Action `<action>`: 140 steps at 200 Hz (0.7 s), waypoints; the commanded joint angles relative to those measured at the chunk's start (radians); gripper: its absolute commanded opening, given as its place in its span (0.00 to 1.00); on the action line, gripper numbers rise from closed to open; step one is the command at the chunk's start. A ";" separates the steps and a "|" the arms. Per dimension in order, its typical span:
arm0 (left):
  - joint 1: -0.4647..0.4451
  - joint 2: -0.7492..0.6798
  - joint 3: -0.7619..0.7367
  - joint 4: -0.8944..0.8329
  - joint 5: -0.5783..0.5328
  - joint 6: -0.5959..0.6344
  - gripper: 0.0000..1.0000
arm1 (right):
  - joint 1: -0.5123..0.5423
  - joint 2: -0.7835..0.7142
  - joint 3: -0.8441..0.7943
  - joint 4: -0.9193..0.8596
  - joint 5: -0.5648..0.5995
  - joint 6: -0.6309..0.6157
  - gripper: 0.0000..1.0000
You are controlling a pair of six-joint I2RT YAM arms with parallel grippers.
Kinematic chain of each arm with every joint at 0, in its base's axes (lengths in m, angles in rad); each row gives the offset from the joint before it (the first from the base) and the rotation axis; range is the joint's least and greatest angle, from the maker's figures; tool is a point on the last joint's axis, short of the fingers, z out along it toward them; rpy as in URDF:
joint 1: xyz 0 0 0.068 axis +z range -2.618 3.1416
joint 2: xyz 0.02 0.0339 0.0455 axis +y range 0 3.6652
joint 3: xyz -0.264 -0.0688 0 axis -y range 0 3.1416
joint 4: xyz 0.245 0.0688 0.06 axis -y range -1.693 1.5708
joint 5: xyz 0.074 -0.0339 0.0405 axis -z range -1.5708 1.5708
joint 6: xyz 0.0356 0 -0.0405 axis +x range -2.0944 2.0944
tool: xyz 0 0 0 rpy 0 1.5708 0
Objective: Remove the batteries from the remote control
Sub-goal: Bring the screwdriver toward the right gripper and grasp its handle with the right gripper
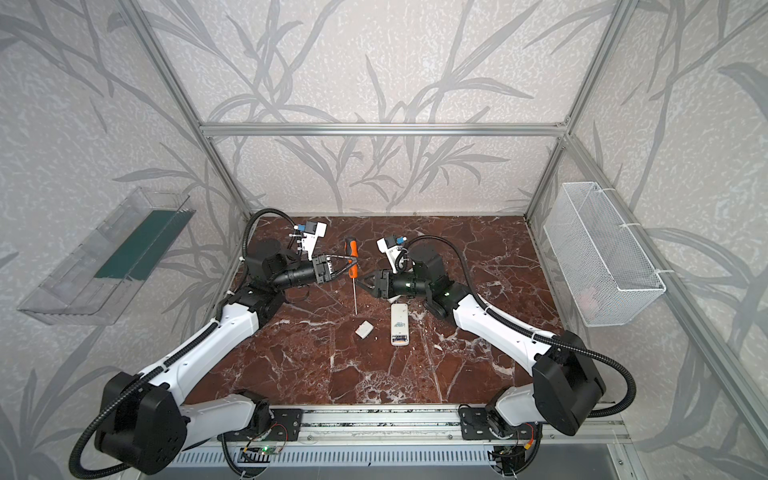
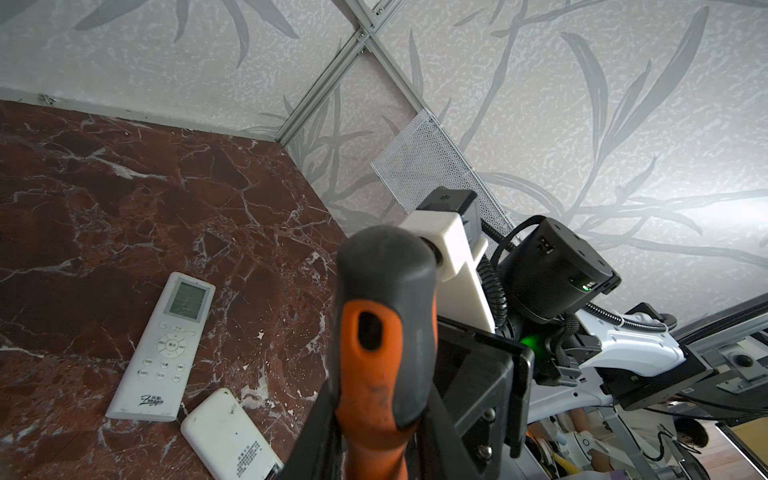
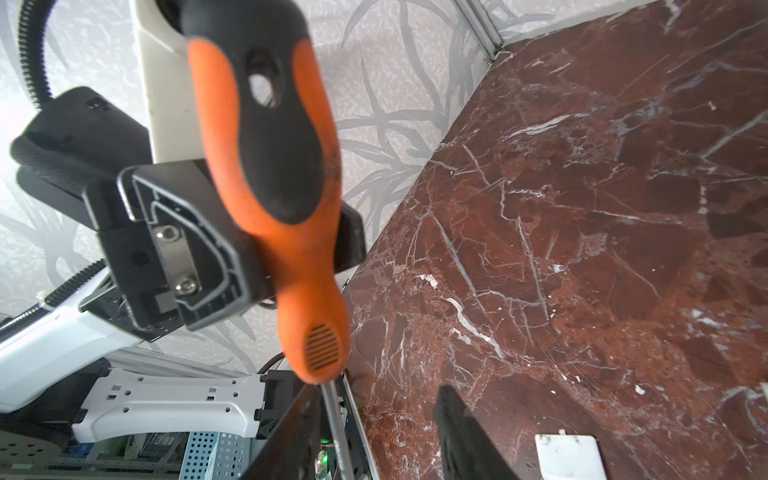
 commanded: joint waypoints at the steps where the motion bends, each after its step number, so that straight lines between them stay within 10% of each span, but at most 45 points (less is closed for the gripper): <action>1: -0.004 -0.006 0.014 0.024 0.024 0.011 0.01 | 0.005 -0.066 -0.015 0.035 -0.011 -0.024 0.47; 93: -0.037 0.022 0.026 0.096 0.029 -0.036 0.01 | 0.059 0.048 0.054 0.142 -0.063 0.034 0.48; 140: -0.054 0.038 0.033 0.083 0.033 -0.025 0.01 | 0.059 0.060 0.058 0.152 -0.057 0.041 0.26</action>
